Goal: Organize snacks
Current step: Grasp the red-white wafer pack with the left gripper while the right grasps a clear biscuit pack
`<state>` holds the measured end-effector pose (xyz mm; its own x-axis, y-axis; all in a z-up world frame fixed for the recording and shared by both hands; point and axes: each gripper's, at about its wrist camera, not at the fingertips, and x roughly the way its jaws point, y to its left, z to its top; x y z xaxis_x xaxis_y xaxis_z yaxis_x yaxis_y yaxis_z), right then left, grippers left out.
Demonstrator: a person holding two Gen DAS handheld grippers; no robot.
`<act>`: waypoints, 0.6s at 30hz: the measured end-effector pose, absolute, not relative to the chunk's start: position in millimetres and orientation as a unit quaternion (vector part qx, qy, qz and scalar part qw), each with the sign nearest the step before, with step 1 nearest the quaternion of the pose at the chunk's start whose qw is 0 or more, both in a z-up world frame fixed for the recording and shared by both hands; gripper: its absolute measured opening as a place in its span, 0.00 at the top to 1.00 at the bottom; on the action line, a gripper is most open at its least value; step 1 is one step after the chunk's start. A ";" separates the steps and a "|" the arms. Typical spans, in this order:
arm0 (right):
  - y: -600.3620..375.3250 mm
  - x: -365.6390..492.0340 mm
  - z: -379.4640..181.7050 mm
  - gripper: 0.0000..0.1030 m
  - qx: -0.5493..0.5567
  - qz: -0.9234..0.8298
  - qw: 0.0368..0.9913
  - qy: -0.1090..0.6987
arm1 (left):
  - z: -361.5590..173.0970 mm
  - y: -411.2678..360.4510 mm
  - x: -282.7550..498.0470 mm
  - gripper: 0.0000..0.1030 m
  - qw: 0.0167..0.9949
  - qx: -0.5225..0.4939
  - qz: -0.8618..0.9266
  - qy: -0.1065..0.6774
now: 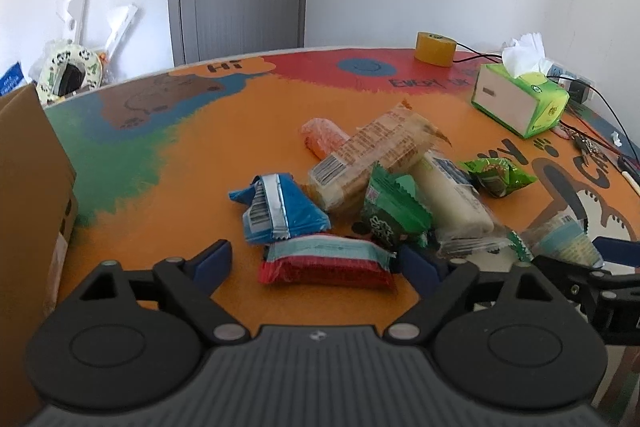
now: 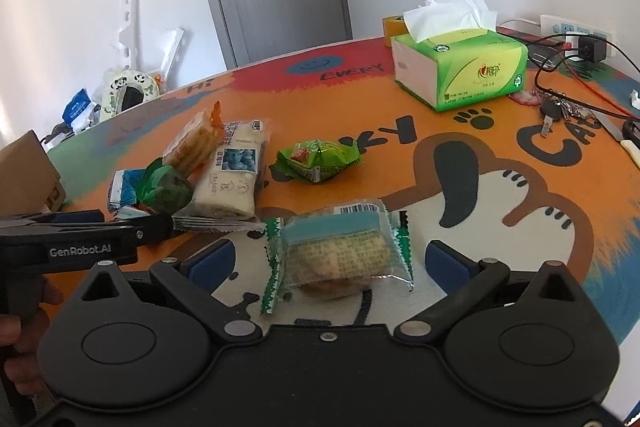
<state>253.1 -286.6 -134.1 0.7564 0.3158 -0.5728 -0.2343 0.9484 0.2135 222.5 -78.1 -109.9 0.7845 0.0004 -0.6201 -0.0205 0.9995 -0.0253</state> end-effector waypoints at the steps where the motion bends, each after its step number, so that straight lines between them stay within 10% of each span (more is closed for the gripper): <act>1: -285.0 253.4 -134.4 0.00 0.061 0.147 0.935 0.316 | -110.8 -79.0 222.7 0.17 0.946 -0.009 0.005 0.325; 6: -280.5 254.9 -134.7 0.01 0.054 0.146 0.937 0.314 | -110.0 -77.8 223.7 0.34 0.948 -0.009 0.009 0.318; 12: -281.2 247.5 -132.5 0.37 0.040 0.136 0.942 0.303 | -108.0 -75.4 215.8 0.52 0.949 -0.014 0.000 0.314; 18: -289.0 238.0 -130.2 0.50 0.070 0.148 0.939 0.303 | -103.9 -73.2 201.3 0.56 0.949 -0.026 -0.008 0.314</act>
<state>238.0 -289.0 -130.2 0.7721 0.3212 -0.5484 -0.2361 0.9461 0.2216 201.3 -73.2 -103.9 0.8023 -0.0317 -0.5961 -0.0014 0.9985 -0.0550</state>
